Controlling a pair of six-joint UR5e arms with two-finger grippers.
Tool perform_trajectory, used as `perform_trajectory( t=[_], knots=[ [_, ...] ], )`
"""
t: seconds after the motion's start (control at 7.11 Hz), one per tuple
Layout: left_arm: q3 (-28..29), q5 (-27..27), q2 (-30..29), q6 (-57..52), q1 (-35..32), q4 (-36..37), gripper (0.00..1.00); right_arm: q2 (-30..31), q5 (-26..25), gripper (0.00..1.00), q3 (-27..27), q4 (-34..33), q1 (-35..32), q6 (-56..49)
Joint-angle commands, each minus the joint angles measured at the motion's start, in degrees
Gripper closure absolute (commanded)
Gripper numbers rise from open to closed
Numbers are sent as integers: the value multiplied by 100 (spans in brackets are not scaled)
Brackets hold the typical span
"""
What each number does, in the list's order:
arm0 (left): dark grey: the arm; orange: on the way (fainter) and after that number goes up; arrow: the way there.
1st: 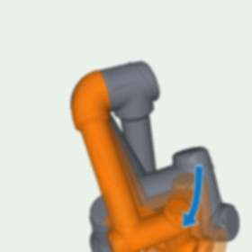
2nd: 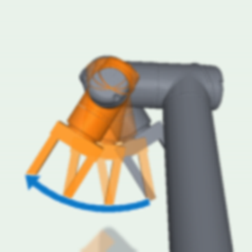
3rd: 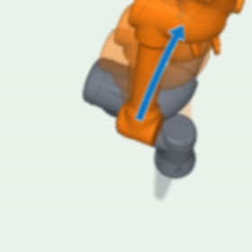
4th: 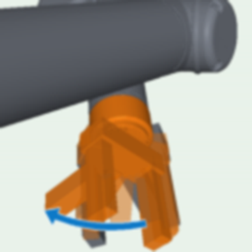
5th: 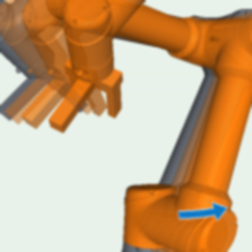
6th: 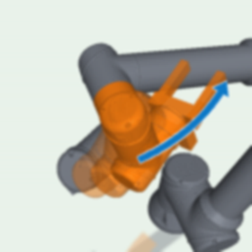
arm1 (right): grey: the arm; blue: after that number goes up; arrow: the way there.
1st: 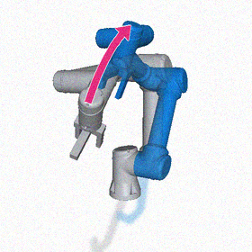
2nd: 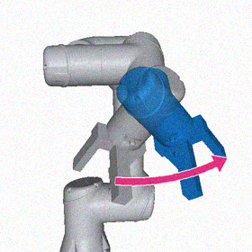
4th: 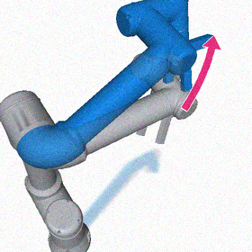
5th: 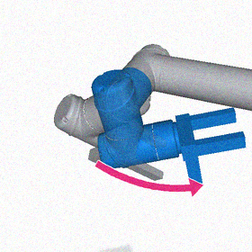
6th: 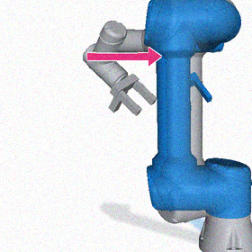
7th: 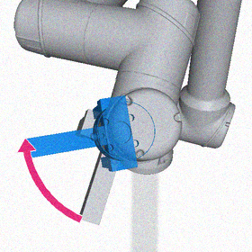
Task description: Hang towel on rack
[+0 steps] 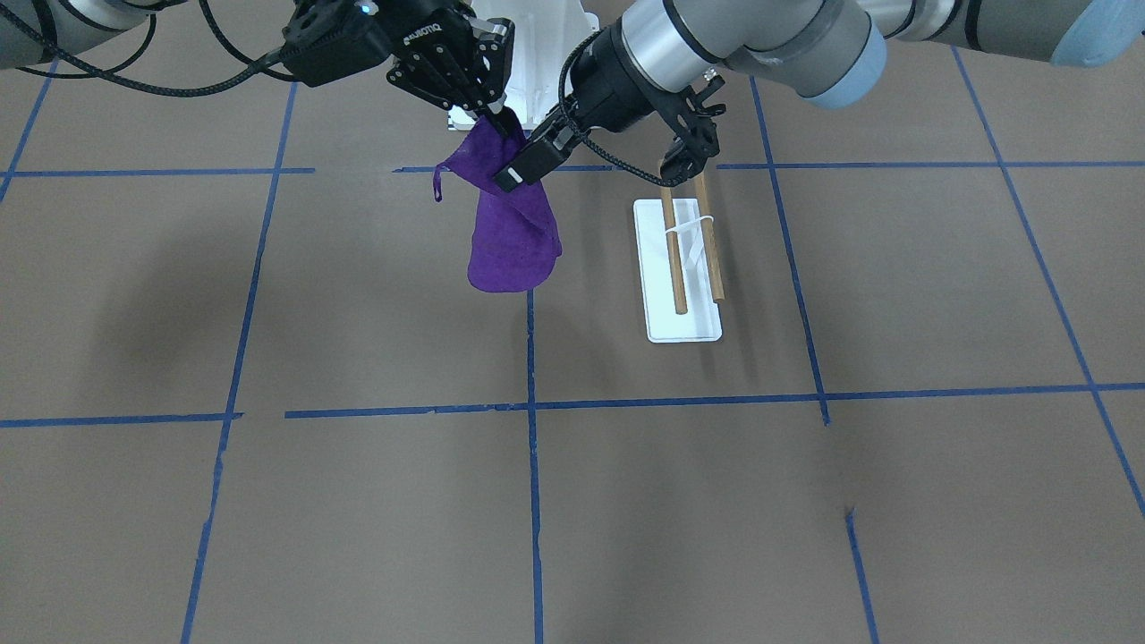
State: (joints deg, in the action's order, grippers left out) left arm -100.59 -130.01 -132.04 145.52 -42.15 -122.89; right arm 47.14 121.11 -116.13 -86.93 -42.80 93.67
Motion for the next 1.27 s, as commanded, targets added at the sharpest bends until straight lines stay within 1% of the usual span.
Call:
perform_trajectory(
  t=[0.0,0.14,0.28,0.7,0.84,0.98,1.12],
  knots=[
    [4,2,20,3,5,-190,100,-12,0,100,3,0,0,20],
    [13,2,37,-32,5,-192,100,5,0,85,12,9,0,-33],
    [4,-7,38,-67,5,-200,100,-3,-8,1,3,9,9,-42],
    [31,2,72,-146,5,-218,100,84,26,0,-128,18,-26,-130],
    [-4,-7,229,-617,5,-409,100,398,61,0,-434,27,-174,-191],
    [-161,-59,701,-1413,5,-968,100,662,88,0,-585,62,-306,-444],
    [-215,-60,1175,-2082,5,-1652,100,917,97,0,-577,192,-386,-638]
  ],
)
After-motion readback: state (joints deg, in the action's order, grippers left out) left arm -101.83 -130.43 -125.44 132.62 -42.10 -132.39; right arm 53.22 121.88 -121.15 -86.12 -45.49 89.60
